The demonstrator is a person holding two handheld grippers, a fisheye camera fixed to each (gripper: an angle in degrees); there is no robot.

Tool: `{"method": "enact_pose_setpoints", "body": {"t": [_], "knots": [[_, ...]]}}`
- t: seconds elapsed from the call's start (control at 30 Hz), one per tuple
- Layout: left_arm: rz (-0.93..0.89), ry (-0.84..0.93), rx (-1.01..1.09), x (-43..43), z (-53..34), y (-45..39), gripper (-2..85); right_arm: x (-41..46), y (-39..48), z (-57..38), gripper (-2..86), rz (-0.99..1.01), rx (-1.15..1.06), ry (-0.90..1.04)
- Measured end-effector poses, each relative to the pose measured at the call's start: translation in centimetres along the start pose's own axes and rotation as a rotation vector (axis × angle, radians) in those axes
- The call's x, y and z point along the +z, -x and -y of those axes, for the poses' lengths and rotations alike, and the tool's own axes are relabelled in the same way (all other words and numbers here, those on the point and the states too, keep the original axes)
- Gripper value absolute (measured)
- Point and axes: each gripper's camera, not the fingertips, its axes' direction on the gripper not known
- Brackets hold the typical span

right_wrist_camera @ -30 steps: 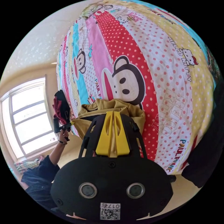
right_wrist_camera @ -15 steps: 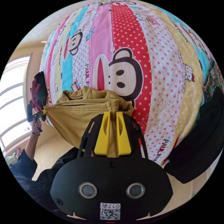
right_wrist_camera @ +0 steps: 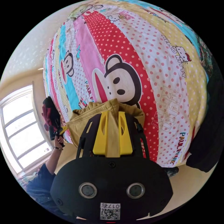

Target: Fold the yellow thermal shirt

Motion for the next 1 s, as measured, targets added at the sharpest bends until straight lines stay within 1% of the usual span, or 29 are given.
{"method": "enact_pose_setpoints", "body": {"t": [0.03,0.13,0.23,0.3,0.33,0.37,0.43,0.47,0.5,0.53,0.57,0.63,0.73,0.8,0.87,0.93,0.97,1.0], "knots": [[-0.019,-0.037,-0.003,-0.6,-0.7,0.5,11.2,-0.3,0.5,-0.5,7.5,-0.006,-0.016,-0.013],[0.01,-0.114,-0.036,-2.3,-3.6,1.7,14.1,0.1,3.8,-3.4,9.0,-0.088,-0.109,-0.006],[0.022,-0.068,-0.071,-2.0,-6.7,3.8,16.7,3.0,7.7,-7.1,9.3,-0.122,-0.221,0.037],[-0.005,-0.017,-0.076,-1.4,-8.4,5.5,17.4,7.2,11.1,-9.4,8.7,-0.147,-0.313,0.104],[-0.057,0.029,-0.092,-0.7,-9.3,7.0,18.0,8.4,11.8,-9.8,8.5,-0.167,-0.328,0.121],[-0.129,0.066,-0.106,0.1,-10.1,8.5,18.1,10.9,12.9,-10.3,8.4,-0.212,-0.334,0.157],[-0.194,0.093,-0.11,1.0,-11.0,10.1,17.7,15.4,13.8,-10.6,8.4,-0.28,-0.329,0.249],[-0.2,0.11,-0.102,1.4,-11.3,10.7,17.8,18.2,13.9,-10.7,8.4,-0.384,-0.32,0.281],[-0.2,0.119,-0.096,1.5,-11.3,10.9,18.1,19.1,14.3,-11.2,8.3,-0.445,-0.345,0.235],[-0.202,0.129,-0.082,1.7,-11.1,11.2,18.5,19.1,14.4,-11.5,8.2,-0.457,-0.346,0.206],[-0.206,0.132,-0.07,1.9,-10.7,11.4,18.8,19.0,14.2,-11.7,8.0,-0.458,-0.306,0.178],[-0.215,0.162,-0.059,2.6,-9.9,11.9,19.5,18.4,13.8,-11.3,7.4,-0.415,-0.246,0.191],[-0.242,0.249,-0.033,4.5,-8.2,12.1,20.0,16.5,12.2,-11.0,4.9,-0.314,-0.132,0.229],[-0.204,0.285,-0.021,5.5,-7.3,11.7,20.0,14.6,10.9,-11.6,2.9,-0.226,-0.083,0.236],[-0.109,0.313,-0.051,6.5,-6.3,11.9,17.6,13.0,9.9,-12.6,1.8,-0.136,-0.061,0.227],[-0.078,0.328,-0.091,7.2,-5.6,12.7,15.5,11.5,8.9,-14.0,1.3,-0.062,-0.052,0.218],[-0.068,0.345,-0.12,7.7,-5.3,13.3,10.9,10.5,8.2,-15.0,1.1,-0.033,-0.048,0.215],[-0.079,0.355,-0.133,7.9,-5.2,13.5,8.6,9.5,7.4,-15.9,0.9,-0.023,-0.045,0.212]]}}
